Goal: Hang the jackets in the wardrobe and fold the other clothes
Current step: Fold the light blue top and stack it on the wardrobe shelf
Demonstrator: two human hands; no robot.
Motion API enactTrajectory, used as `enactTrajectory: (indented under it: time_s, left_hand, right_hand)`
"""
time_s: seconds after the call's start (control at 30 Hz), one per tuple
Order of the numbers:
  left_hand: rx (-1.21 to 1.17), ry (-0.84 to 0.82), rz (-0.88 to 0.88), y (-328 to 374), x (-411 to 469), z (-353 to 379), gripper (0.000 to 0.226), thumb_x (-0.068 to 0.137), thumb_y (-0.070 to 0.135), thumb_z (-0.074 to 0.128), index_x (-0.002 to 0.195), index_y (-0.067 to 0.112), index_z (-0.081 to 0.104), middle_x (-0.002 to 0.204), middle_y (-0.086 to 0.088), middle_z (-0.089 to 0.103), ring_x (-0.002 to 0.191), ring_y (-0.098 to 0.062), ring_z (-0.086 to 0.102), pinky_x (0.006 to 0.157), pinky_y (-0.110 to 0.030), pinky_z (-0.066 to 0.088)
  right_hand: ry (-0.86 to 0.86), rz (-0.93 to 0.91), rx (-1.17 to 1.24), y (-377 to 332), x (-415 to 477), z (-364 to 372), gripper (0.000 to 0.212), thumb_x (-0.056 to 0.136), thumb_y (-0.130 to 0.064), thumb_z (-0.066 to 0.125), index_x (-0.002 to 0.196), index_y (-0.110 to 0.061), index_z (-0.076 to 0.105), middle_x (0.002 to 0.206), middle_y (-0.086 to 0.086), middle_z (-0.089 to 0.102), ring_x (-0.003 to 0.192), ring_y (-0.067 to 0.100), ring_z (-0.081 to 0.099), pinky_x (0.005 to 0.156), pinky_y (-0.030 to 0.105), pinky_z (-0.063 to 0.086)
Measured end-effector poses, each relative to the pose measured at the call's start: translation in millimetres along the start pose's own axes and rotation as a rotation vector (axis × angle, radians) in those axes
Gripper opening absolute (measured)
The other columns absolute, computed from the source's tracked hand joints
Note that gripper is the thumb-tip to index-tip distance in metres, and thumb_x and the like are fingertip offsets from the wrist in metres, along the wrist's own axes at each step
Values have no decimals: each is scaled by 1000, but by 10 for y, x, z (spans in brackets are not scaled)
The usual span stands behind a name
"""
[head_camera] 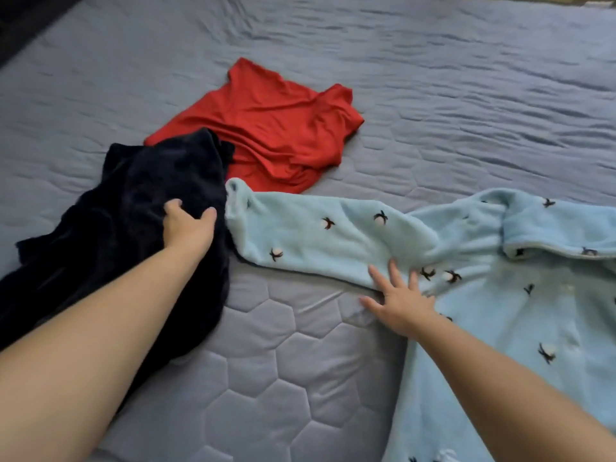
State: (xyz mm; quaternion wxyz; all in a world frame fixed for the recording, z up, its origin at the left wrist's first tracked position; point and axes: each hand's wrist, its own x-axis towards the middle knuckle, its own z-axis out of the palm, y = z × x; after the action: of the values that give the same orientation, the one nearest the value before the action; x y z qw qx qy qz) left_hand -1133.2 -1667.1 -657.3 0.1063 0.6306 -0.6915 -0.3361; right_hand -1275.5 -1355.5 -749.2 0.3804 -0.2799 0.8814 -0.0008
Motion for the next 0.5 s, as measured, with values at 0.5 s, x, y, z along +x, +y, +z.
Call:
enactTrajectory:
  time_s: [0.5]
  left_hand:
    - [-36,-53,-250,-221,-299,945,32,86,23,61,113,6,56,91,-15,66,64,-27,67,62,-33,52]
  right_hand:
    - [148,-135,-315,3,225,-357,52,88,-70,31,134,-48,42,143,2,45,126,29,47,93,39,41]
